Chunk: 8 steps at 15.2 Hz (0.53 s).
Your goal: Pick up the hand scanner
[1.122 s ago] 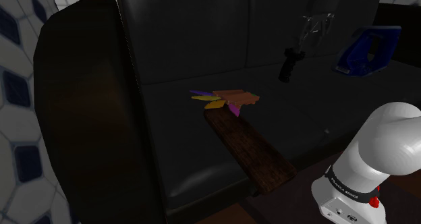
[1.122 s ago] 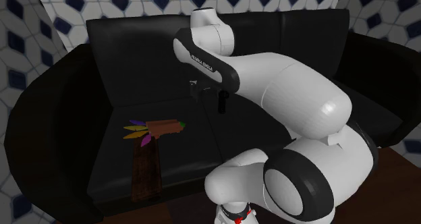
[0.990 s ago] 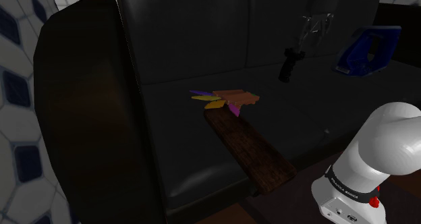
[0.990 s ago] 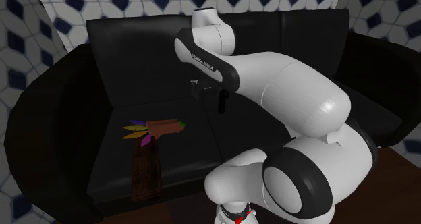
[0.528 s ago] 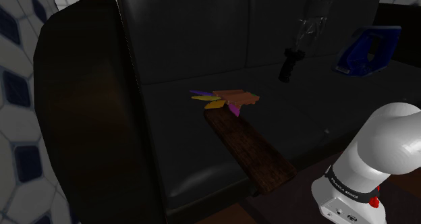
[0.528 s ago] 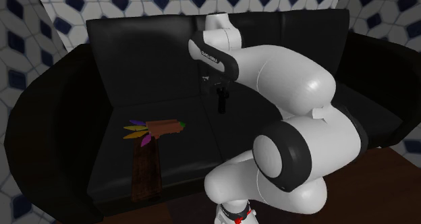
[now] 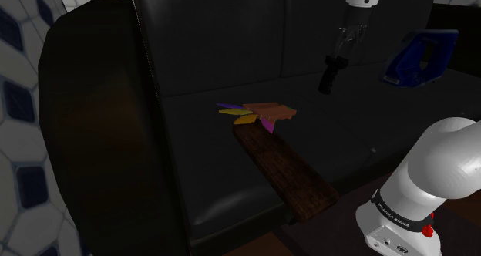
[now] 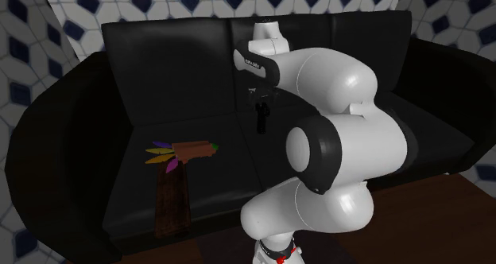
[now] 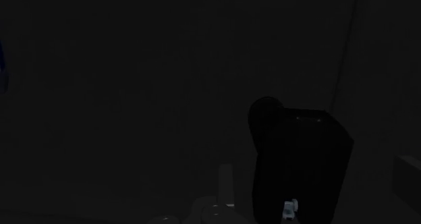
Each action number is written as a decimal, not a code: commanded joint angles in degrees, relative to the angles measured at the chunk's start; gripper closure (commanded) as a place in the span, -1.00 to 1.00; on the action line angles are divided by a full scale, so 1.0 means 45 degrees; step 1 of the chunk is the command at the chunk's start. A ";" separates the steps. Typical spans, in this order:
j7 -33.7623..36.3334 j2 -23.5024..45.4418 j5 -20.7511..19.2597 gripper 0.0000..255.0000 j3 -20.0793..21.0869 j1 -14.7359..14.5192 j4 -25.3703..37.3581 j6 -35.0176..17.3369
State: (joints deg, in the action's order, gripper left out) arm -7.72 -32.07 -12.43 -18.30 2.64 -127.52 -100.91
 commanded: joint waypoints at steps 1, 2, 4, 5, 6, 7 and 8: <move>-0.0028 0.0058 -0.0041 -1.00 -0.0085 0.0015 -0.0265 -0.0345; -0.0015 0.0047 -0.0061 -1.00 -0.0106 0.0026 -0.0443 -0.0512; 0.0012 0.0033 -0.0102 -1.00 -0.0150 0.0045 -0.0792 -0.0847; 0.0019 0.0031 -0.0114 -1.00 -0.0163 0.0050 -0.0891 -0.0944; 0.0019 0.0030 -0.0114 -1.00 -0.0163 0.0050 -0.0892 -0.0944; 0.0016 0.0034 -0.0115 1.00 -0.0166 0.0051 -0.0891 -0.0946; 0.0023 0.0034 -0.0113 1.00 -0.0161 0.0049 -0.0894 -0.0949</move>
State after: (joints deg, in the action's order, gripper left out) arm -7.63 -31.92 -12.92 -19.01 2.85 -131.41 -105.10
